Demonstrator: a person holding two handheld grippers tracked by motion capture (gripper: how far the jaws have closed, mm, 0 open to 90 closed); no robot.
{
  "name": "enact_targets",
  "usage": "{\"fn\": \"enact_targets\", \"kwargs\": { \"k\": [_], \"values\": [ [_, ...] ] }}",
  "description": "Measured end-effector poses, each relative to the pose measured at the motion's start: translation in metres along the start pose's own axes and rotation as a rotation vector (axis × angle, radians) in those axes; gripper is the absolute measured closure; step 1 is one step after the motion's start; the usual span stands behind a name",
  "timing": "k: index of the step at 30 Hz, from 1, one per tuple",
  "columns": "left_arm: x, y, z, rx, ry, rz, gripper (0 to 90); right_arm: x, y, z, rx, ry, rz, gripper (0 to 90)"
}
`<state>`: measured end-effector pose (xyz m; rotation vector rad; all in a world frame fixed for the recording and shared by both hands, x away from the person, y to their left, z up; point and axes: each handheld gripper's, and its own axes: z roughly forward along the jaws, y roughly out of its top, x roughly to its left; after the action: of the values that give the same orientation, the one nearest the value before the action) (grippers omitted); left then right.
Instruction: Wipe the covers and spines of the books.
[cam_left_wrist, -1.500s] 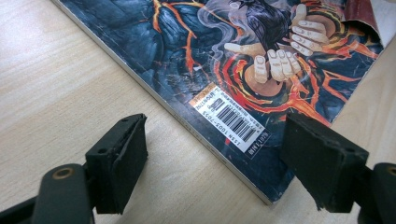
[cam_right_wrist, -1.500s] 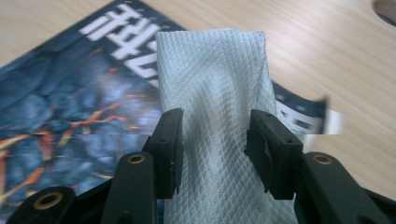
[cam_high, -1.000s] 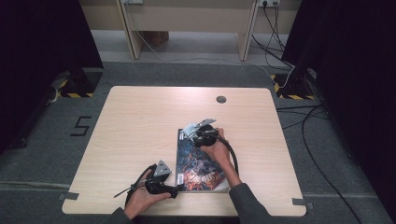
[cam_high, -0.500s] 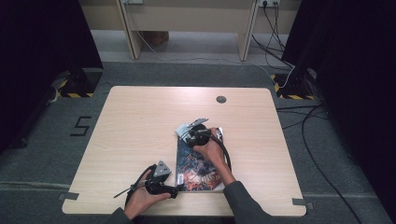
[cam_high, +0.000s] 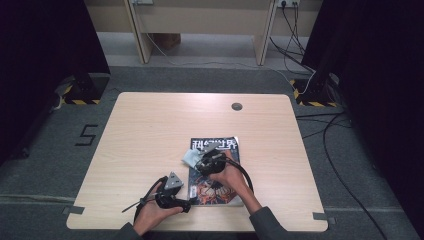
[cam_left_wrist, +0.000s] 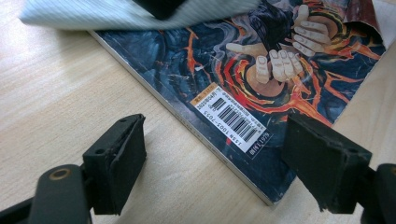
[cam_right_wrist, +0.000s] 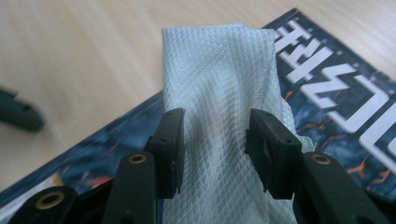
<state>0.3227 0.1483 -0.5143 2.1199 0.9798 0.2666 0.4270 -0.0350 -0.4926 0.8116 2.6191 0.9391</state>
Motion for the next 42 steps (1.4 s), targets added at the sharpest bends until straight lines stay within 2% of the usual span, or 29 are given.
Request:
{"fn": "enact_targets", "kwargs": {
  "k": [5,7,18,25,28,34,37,39,42],
  "values": [
    [0.000,0.000,0.000,-0.001,-0.001,0.001,20.5,0.001,-0.004,-0.003,-0.005,-0.007,-0.006,55.4],
    [0.000,0.000,0.000,-0.002,0.000,0.000,20.5,-0.002,-0.005,-0.003,-0.007,0.000,0.016,54.4],
    [0.000,-0.001,0.000,-0.009,0.003,-0.004,20.1,-0.022,-0.014,-0.010,-0.001,-0.039,0.082,53.8],
    [0.001,-0.001,-0.002,0.003,-0.001,-0.006,19.4,-0.015,-0.014,-0.014,0.023,-0.053,0.067,55.1],
    [-0.001,-0.001,-0.001,0.007,0.017,-0.003,18.4,-0.010,-0.015,-0.015,0.030,-0.041,0.061,55.1],
    [-0.001,-0.001,-0.002,0.006,0.011,0.002,18.2,0.009,-0.013,-0.017,0.053,-0.006,0.011,55.6],
    [-0.001,-0.001,-0.009,0.004,0.005,0.022,19.3,0.009,-0.013,-0.018,0.053,0.002,0.008,55.0],
    [0.000,-0.001,-0.012,-0.013,0.002,0.015,19.3,0.006,-0.014,-0.018,0.049,0.005,0.012,54.6],
    [0.006,-0.002,-0.017,-0.007,0.005,0.010,19.2,0.002,-0.015,-0.018,0.047,-0.034,0.021,54.8]
  ]
}}
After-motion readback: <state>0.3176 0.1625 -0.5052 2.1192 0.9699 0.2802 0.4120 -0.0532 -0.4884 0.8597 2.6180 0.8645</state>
